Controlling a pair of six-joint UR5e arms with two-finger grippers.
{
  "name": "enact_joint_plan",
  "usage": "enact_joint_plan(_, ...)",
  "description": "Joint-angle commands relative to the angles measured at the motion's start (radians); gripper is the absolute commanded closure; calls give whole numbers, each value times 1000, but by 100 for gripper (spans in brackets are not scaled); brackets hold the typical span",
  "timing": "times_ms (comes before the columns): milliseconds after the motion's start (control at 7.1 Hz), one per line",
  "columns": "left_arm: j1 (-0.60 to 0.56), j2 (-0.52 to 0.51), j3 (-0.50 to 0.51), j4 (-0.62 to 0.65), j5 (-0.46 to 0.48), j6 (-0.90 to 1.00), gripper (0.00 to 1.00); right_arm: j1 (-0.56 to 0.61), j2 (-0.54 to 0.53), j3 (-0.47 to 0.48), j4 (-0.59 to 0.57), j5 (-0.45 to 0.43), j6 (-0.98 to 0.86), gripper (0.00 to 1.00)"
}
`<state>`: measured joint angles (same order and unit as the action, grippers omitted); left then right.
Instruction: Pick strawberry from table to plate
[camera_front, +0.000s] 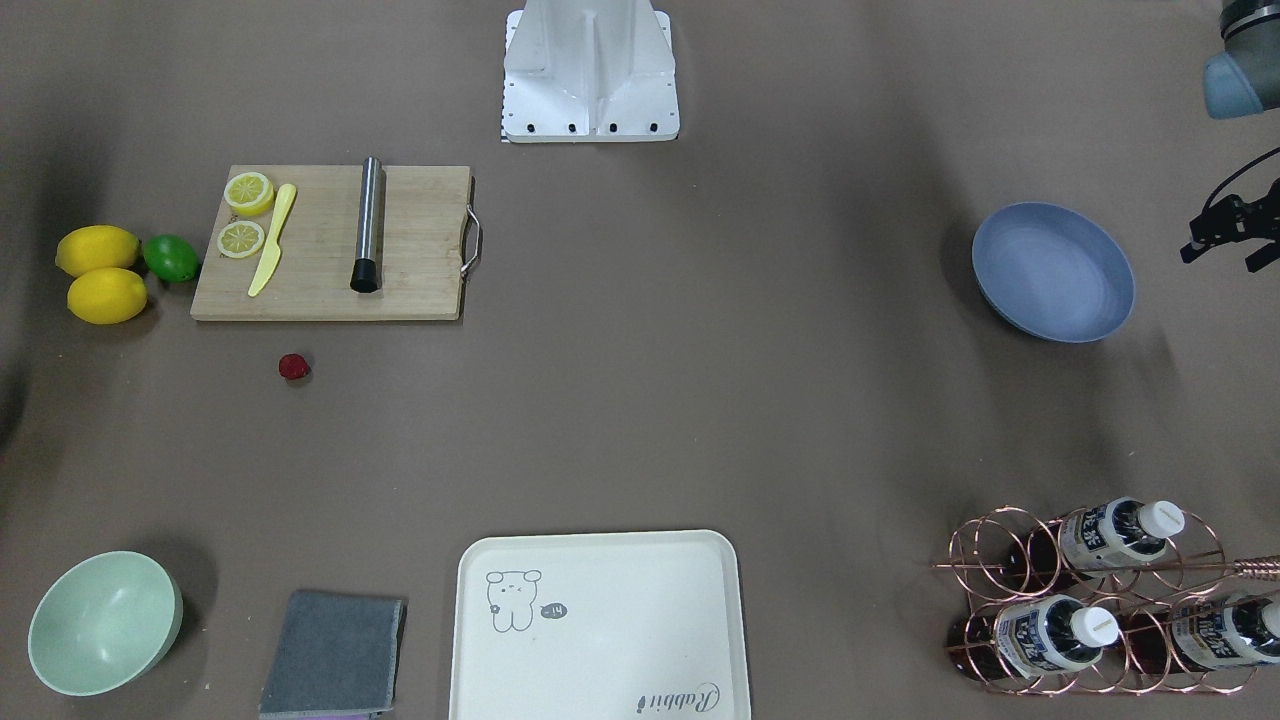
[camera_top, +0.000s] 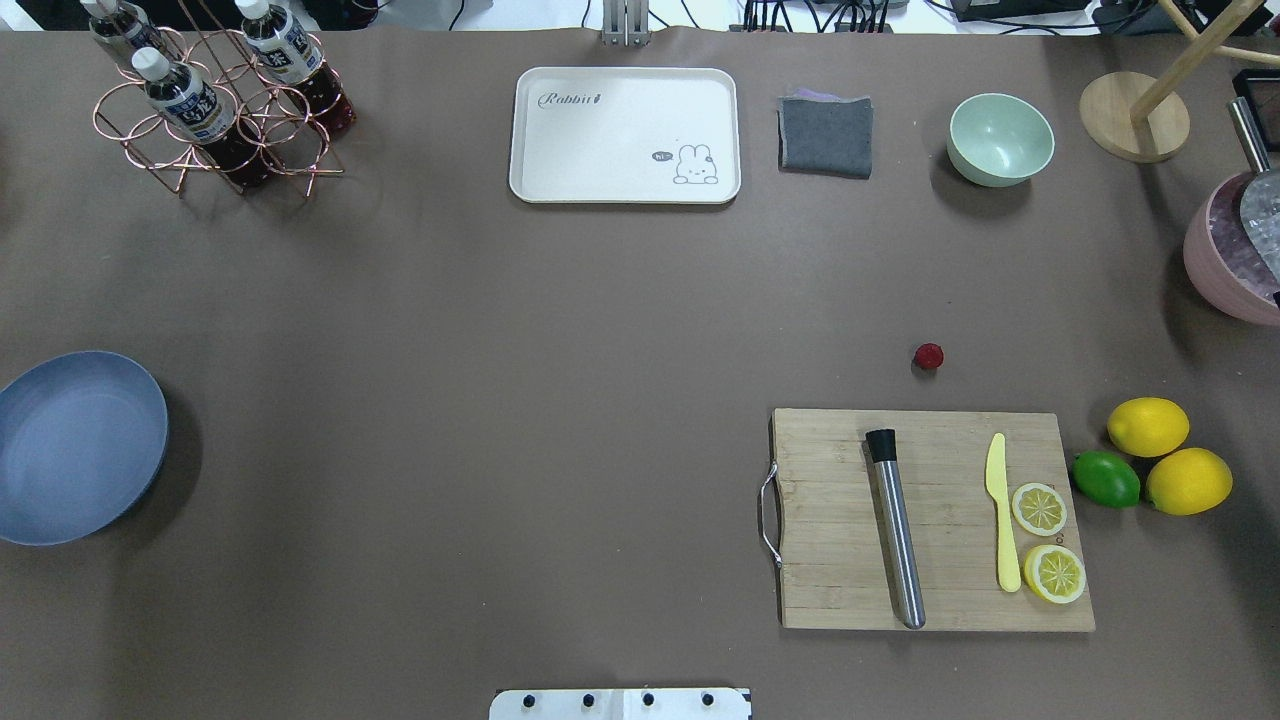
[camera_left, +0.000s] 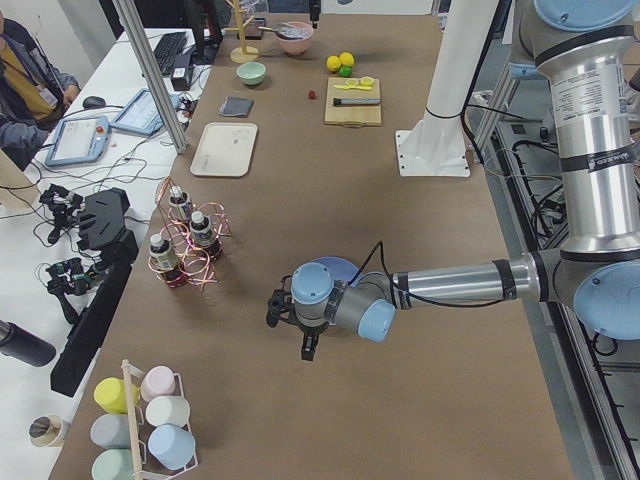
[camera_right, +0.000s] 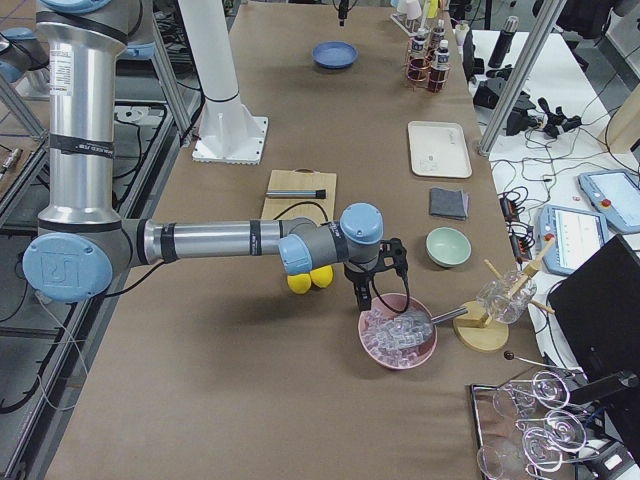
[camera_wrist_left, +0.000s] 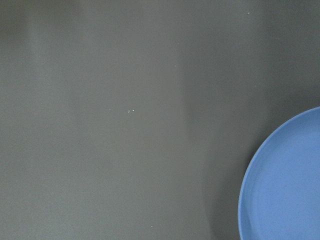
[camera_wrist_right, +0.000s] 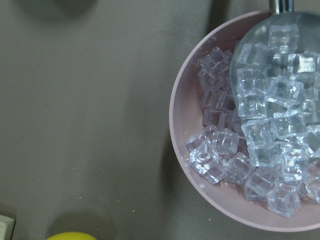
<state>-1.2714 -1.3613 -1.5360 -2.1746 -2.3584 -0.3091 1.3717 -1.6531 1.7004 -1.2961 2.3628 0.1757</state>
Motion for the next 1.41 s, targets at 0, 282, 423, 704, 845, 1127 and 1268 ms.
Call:
enact_joint_plan(0, 98, -10, 59, -141, 2, -135, 9, -2, -1, 4, 0, 1, 2, 0)
enact_joint_plan(282, 141, -41, 89, -180, 4, -198, 16, -2, -1, -2, -2, 0, 2, 0)
enact_joint_plan(423, 152, -42, 88, -182, 24, -205, 26, -2, -1, -2, -2, 0, 2, 0)
enact_joint_plan(704, 194, -48, 89, -223, 36, -263, 65, -3, -1, -4, -2, -5, 2, 0)
enact_joint_plan(845, 217, -48, 89, -249, 45, -310, 85, -3, -1, -5, -2, -7, 4, 0)
enact_joint_plan(1127, 218, -51, 76, -246, 33, -320, 100, -6, 7, -4, -2, -4, 11, 0)
enact_joint_plan(1268, 216, -56, 54, -238, -32, -333, 100, -10, 24, 4, -2, -4, 46, 0)
